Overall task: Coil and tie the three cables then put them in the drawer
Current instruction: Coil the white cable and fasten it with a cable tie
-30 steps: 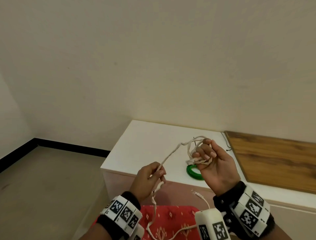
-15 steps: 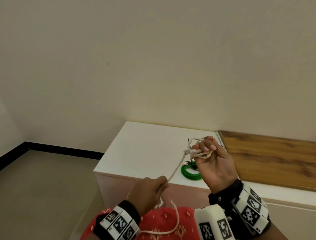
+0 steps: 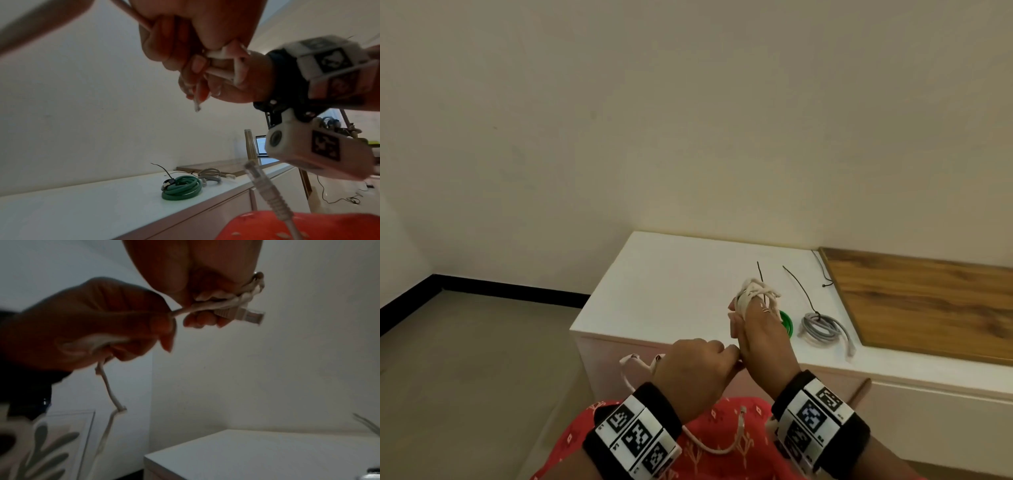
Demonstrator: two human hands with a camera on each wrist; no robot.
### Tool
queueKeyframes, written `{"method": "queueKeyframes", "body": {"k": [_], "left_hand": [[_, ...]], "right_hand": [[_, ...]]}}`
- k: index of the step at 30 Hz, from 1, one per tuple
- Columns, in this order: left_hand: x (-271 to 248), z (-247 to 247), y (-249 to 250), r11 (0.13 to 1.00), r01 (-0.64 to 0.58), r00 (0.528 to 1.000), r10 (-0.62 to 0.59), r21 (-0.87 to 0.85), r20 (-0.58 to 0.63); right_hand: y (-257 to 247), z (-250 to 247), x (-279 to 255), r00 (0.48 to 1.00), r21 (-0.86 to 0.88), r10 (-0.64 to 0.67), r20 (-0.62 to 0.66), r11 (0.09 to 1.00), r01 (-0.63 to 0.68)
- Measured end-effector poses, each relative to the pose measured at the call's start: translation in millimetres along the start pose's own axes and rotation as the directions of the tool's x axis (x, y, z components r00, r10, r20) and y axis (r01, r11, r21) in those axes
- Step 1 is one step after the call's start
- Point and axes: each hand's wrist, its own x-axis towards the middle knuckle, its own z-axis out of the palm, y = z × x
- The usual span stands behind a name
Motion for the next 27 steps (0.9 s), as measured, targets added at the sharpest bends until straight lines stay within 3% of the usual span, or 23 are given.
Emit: {"method": "queueKeyframes", "body": {"k": [2, 4, 6, 9, 13, 14, 16, 19, 22, 25, 27], "left_hand": [[0.1, 1.0, -2.2, 1.0, -0.003, 0.998, 0.003, 0.011, -0.064], [-0.8, 4.0, -5.0, 1.0, -0.016, 0.992, 0.019, 0.021, -0.124], [-2.6, 6.0, -7.8, 0.999, -0.033, 0.988, 0.033, 0.0, -0.153], [-4.1, 5.9, -13.8, 0.999, -0.034, 0.986, 0.03, -0.023, -0.166], [-2.9, -1.7, -21.7, 0.985, 0.055, 0.993, -0.071, -0.166, -0.092], [-3.3, -3.9, -24.0, 0.966, 0.098, 0.992, -0.114, -0.238, -0.057], [-5.8, -5.8, -30.0, 0.882, 0.18, 0.983, -0.179, -0.435, 0.044], [-11.8, -1.3, -36.2, 0.77, 0.216, 0.975, -0.138, -0.6, 0.174], [-12.5, -0.2, -33.3, 0.673, 0.215, 0.976, -0.158, -0.707, 0.147], [-10.7, -0.2, -28.6, 0.439, 0.28, 0.933, -0.335, -0.854, 0.133], [-8.8, -3.2, -23.3, 0.263, 0.346, 0.885, -0.41, -0.901, 0.22]], "right_hand": [[-0.5, -0.9, 2.5, 0.989, -0.162, -0.013, 0.151, 0.986, 0.037], [0.1, -7.5, 5.6, 0.93, -0.192, 0.07, 0.362, 0.981, 0.001], [1.0, -15.6, 7.5, 0.815, -0.099, 0.116, 0.568, 0.992, -0.072], [2.4, -23.1, 9.3, 0.668, 0.049, 0.113, 0.736, 0.975, -0.219], [7.7, -24.7, 9.2, 0.561, 0.291, -0.02, 0.828, 0.87, -0.398], [8.4, -24.6, 8.6, 0.558, 0.344, -0.05, 0.828, 0.832, -0.436], [11.1, -25.4, 9.6, 0.605, 0.389, -0.023, 0.796, 0.785, -0.483], [12.8, -29.1, 12.0, 0.654, 0.433, 0.026, 0.756, 0.73, -0.529], [10.3, -29.0, 12.4, 0.673, 0.456, 0.037, 0.739, 0.708, -0.539], [6.8, -25.1, 12.2, 0.722, 0.469, 0.066, 0.689, 0.719, -0.514], [5.8, -23.9, 12.0, 0.771, 0.479, 0.086, 0.632, 0.738, -0.475]]}}
